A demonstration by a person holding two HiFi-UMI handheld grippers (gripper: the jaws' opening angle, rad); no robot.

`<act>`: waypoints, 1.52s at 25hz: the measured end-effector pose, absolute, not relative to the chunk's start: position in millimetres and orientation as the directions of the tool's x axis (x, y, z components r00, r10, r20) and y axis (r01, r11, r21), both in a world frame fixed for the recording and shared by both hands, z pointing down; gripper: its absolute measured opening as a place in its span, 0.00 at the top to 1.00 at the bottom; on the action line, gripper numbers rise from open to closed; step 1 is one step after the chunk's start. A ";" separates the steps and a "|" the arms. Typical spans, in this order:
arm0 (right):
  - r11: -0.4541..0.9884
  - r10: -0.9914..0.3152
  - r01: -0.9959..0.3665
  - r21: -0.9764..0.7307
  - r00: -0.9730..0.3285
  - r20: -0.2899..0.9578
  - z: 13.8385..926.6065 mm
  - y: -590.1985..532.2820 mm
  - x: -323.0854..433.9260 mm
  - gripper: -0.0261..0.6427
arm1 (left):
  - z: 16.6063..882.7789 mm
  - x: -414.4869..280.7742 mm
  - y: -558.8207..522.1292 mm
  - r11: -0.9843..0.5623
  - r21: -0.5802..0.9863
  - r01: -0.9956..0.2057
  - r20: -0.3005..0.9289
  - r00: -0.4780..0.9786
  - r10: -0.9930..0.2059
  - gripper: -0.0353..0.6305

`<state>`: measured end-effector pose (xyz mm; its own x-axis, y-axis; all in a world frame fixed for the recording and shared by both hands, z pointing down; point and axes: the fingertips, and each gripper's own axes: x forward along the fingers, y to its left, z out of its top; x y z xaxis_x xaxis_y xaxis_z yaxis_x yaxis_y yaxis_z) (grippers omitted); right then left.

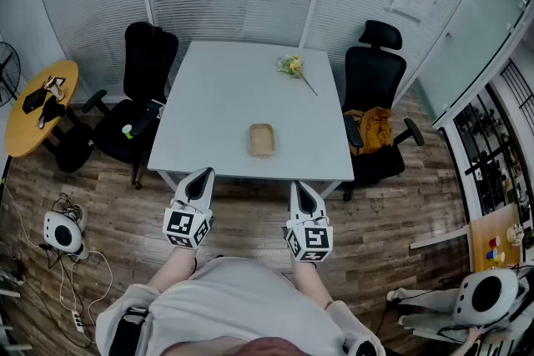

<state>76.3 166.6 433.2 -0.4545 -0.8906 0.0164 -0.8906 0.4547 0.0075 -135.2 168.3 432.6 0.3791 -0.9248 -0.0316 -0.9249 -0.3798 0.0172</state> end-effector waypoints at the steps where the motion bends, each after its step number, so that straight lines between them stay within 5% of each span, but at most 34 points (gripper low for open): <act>1: 0.455 -0.890 -0.890 0.005 -0.455 0.018 433.3 166.3 75.2 0.95 | 432.7 -135.8 167.9 -0.381 0.017 -0.925 -0.030 0.380 -0.925 0.93; 28: 0.369 -0.929 -0.929 -0.001 -0.369 0.009 444.7 141.1 12.9 0.95 | 463.5 -206.8 137.2 -0.435 0.009 -0.900 0.019 0.436 -0.900 0.93; 38: 0.368 -0.930 -0.930 -0.007 -0.368 0.016 462.8 85.2 34.7 0.95 | 478.5 -170.3 83.8 -0.498 -0.063 -0.865 0.053 0.496 -0.867 0.93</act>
<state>34.7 85.2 462.8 -0.3680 -0.9297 0.0161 -0.9298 0.3679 -0.0068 -170.3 83.8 478.5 0.4958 -0.8668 0.0532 -0.8647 -0.4984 -0.0629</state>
